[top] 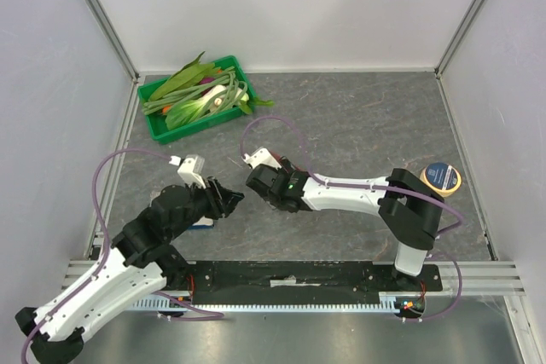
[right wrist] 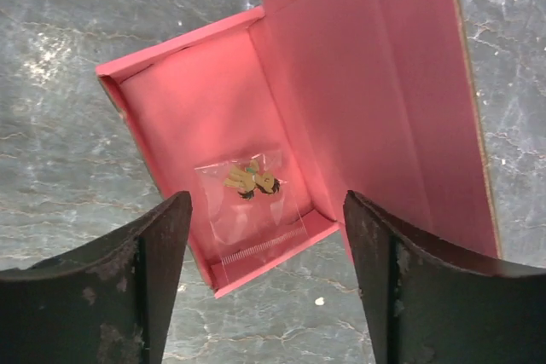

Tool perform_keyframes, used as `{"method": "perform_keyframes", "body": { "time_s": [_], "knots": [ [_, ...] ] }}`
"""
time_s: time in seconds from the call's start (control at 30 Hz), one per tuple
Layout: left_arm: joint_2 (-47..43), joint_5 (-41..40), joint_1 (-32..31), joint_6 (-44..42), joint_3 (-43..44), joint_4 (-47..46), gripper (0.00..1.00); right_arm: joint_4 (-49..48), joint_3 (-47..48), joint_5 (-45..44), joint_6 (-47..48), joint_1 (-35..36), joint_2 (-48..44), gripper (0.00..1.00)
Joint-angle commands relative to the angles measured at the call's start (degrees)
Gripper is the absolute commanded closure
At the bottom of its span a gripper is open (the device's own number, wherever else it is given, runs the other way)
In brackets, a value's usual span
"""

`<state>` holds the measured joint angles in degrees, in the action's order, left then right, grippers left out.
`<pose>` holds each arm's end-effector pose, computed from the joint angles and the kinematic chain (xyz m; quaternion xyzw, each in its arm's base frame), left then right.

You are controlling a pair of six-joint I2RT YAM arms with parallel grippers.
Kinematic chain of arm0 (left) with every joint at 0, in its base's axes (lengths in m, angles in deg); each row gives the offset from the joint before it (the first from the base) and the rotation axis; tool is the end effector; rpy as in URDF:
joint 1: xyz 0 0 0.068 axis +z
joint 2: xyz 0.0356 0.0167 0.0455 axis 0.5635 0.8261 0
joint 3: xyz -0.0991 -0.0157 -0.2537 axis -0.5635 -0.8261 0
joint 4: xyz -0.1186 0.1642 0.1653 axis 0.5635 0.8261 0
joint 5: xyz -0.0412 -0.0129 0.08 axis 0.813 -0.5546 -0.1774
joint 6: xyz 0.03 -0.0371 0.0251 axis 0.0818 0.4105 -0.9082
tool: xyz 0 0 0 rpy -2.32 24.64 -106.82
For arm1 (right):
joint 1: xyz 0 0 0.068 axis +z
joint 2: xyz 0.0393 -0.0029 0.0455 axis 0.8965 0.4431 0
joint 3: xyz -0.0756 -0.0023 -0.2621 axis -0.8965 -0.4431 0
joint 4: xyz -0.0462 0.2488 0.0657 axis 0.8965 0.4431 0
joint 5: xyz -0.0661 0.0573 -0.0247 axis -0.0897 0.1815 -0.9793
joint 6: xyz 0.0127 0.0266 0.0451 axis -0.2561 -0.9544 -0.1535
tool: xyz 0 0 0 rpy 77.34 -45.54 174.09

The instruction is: Fold the paper box

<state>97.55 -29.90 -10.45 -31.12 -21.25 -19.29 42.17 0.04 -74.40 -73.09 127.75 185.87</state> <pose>0.0866 -0.0796 0.2697 0.0057 0.8170 -0.3443 0.4626 0.1778 0.3205 0.1915 -0.2634 0.8887 -0.0347 0.3736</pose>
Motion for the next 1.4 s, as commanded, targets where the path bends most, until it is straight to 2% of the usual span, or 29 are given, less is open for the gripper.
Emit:
{"method": "perform_keyframes", "body": {
  "time_s": [0.0,0.1,0.2,0.23,0.33,0.47,0.6,0.67,0.83,0.93,1.07,1.17,1.37],
  "knots": [
    [6.3,0.4,0.3,3.7,0.0,-4.8,0.46,-2.5,1.7,-3.2,2.1,-0.2,-0.4,0.18],
    [13.3,0.7,1.9,5.8,0.4,-6.3,0.43,-1.3,0.7,-2.3,2.0,0.0,-3.9,0.14],
    [18.9,5.3,7.9,4.8,1.3,-8.4,0.45,0.0,-2.0,-0.5,0.3,0.3,-10.9,0.14],
    [22.3,9.7,12.4,4.6,0.9,-10.8,0.48,0.6,-3.0,-0.4,-1.9,0.3,-12.9,0.14],
    [29.1,18.4,20.0,3.5,0.0,-17.8,0.53,3.1,-6.9,-0.3,-6.0,0.3,-20.0,0.15],
    [39.1,18.7,21.8,-0.7,2.5,-22.3,0.55,4.3,-15.5,0.3,-9.3,0.1,-28.3,0.18],
    [48.6,18.2,23.4,-2.5,6.3,-24.7,0.57,4.3,-23.1,1.8,-13.2,-3.3,-34.3,0.25],
    [53.3,17.6,23.5,-3.3,7.2,-25.6,0.58,3.8,-27.3,4.6,-15.1,-5.2,-37.2,0.28],
    [60.5,19.8,23.5,-1.2,7.4,-31.0,0.66,-1.2,-36.8,10.3,-19.3,-13.2,-42.2,0.47],
    [64.1,21.1,23.4,1.7,5.9,-35.6,0.68,-7.3,-41.2,13.9,-20.7,-17.8,-42.9,0.48],
    [66.9,21.4,22.3,4.8,4.0,-39.8,0.70,-13.5,-42.5,21.1,-20.5,-22.6,-36.7,0.48],
    [67.2,18.9,19.6,6.8,2.8,-41.2,0.70,-19.0,-43.9,28.1,-21.7,-25.2,-32.6,0.50],
    [64.8,14.8,11.7,12.5,-0.5,-44.3,0.71,-27.4,-45.5,30.9,-23.3,-26.3,-26.8,0.52]
  ]
}}
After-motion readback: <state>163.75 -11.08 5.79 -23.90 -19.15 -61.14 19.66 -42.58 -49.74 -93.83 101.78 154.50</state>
